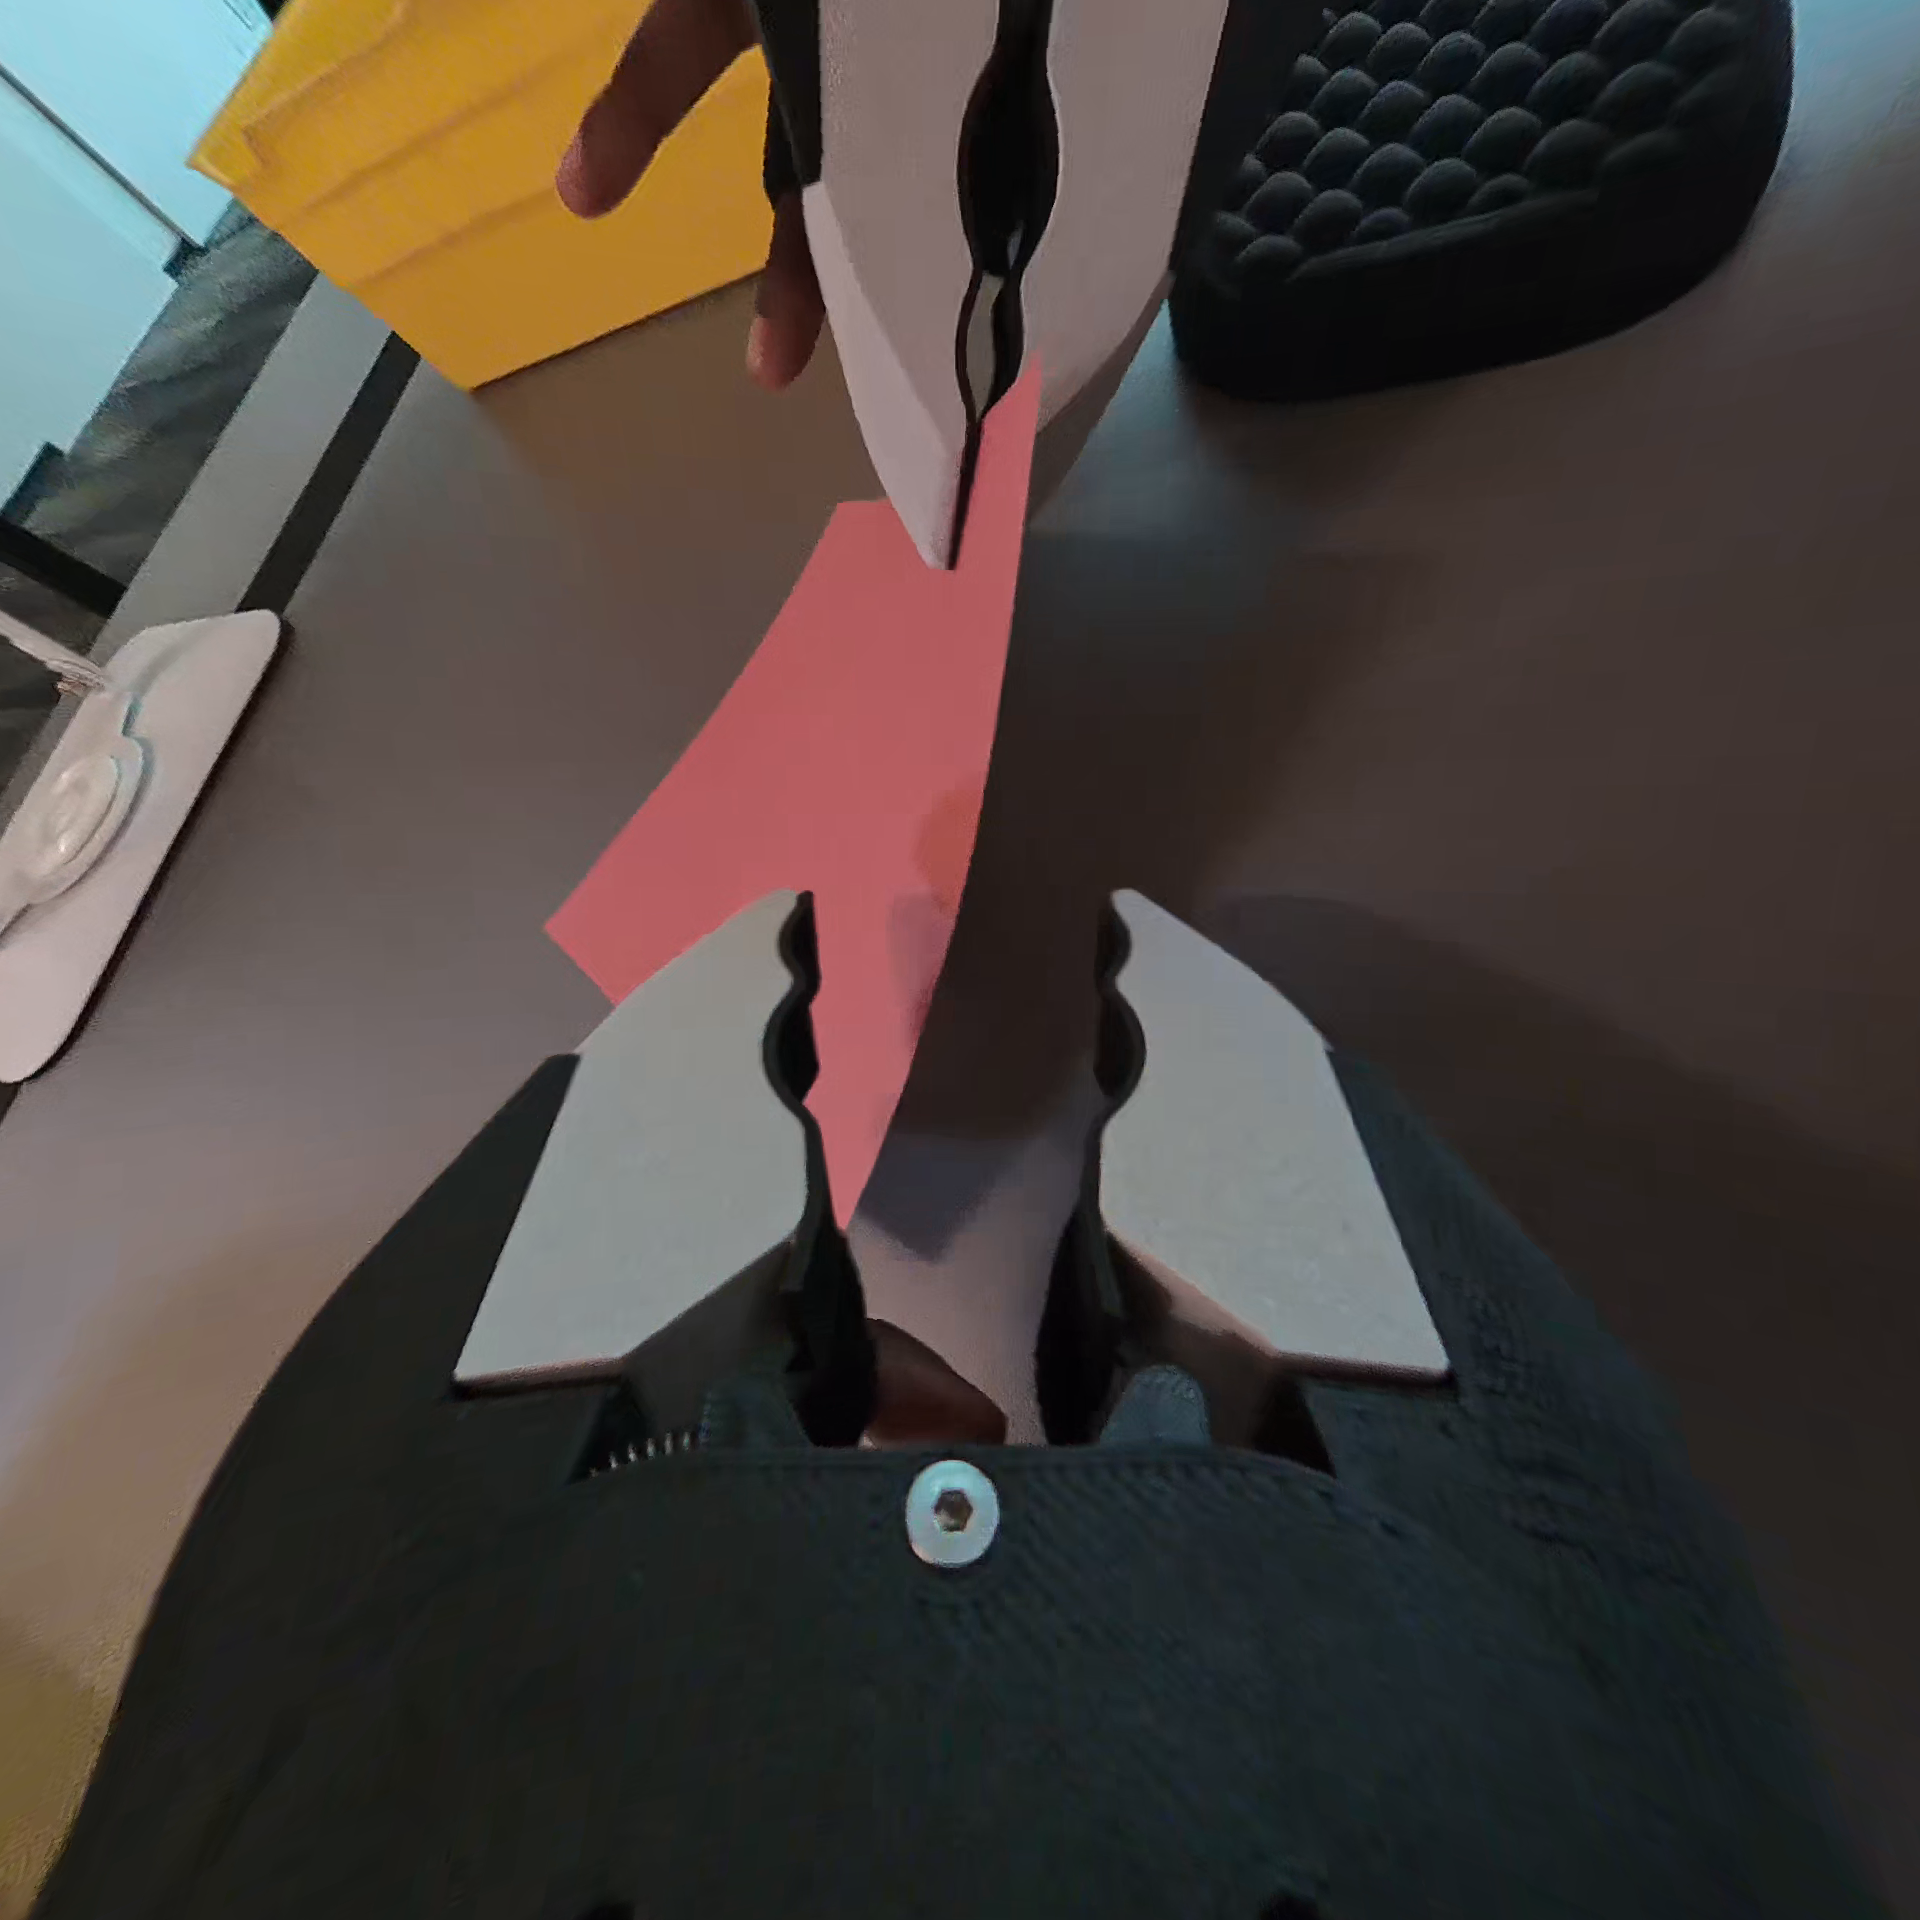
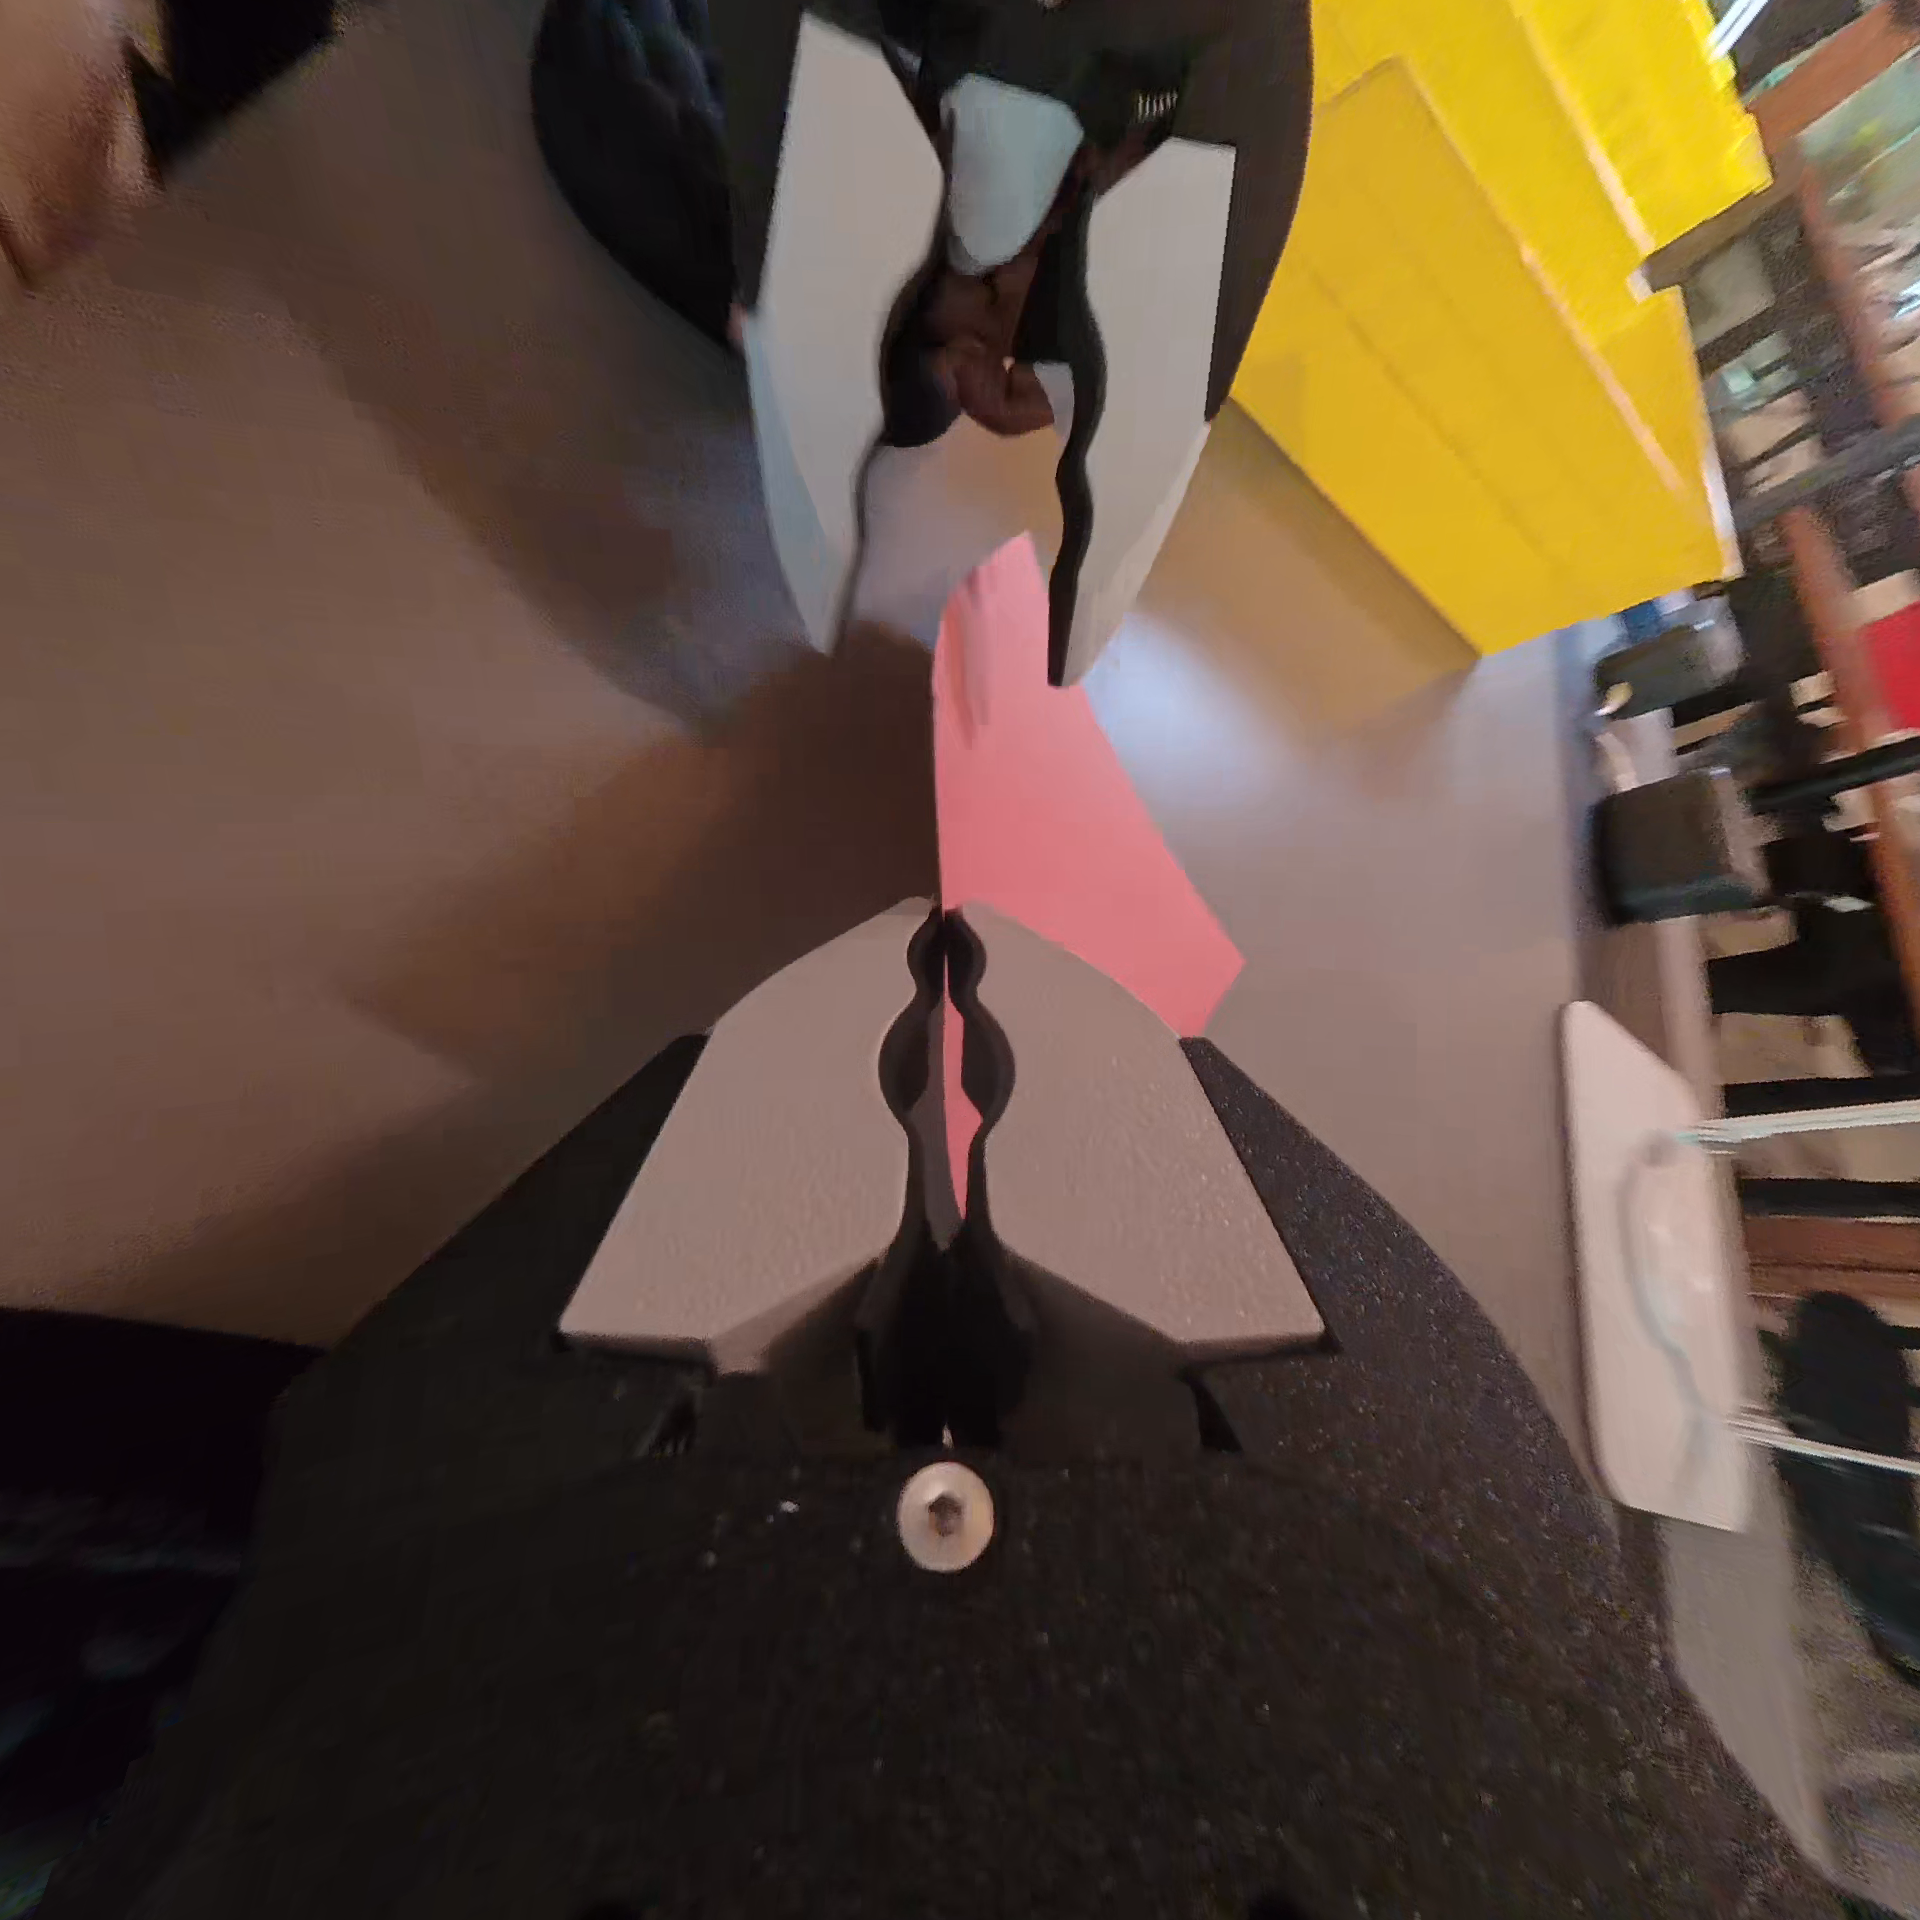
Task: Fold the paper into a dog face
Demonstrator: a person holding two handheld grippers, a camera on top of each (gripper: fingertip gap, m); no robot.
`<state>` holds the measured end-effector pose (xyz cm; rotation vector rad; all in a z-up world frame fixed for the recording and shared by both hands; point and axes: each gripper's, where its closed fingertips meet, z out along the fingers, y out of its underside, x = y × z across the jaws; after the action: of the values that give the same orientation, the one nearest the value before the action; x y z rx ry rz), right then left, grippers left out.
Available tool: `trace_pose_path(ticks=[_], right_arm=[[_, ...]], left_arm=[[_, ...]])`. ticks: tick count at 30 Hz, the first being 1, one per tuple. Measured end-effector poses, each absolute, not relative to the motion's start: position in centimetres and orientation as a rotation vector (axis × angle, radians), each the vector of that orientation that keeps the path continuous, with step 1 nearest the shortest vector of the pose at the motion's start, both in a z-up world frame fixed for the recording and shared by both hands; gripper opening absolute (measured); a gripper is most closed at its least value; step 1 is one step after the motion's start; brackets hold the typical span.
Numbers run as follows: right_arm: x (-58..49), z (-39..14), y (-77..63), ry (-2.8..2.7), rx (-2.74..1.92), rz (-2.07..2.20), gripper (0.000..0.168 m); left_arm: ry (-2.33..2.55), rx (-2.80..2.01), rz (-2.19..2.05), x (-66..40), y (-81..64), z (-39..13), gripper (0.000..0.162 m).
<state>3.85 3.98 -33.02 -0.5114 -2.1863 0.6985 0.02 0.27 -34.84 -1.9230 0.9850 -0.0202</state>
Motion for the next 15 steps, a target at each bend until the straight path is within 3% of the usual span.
trace_pose_path(ticks=[5, 7, 12, 13, 15], right_arm=[[4.7, -32.3, 2.2, -2.306, -0.633, 0.903, 0.0], [4.8, -31.4, 1.8, -2.283, -0.691, 0.993, 0.006], [3.1, -29.0, 4.1, -1.851, -1.054, 1.045, 0.097], [2.9, -28.4, 5.7, -1.699, -1.12, 0.915, 0.104], [3.9, -26.0, 5.6, -1.429, -1.026, 0.818, 0.085]], left_arm=[[0.977, -1.984, -0.216, 0.4, -0.1, -35.0, 0.0], [0.963, -1.983, -0.317, 0.6, -0.5, -34.6, 0.0], [0.788, -2.032, -0.505, 0.3, -0.3, -33.6, 0.0], [0.73, -2.057, -0.512, 0.1, 0.0, -33.6, 0.0], [0.582, -2.105, -0.584, -0.1, 0.4, -33.4, 0.0]])
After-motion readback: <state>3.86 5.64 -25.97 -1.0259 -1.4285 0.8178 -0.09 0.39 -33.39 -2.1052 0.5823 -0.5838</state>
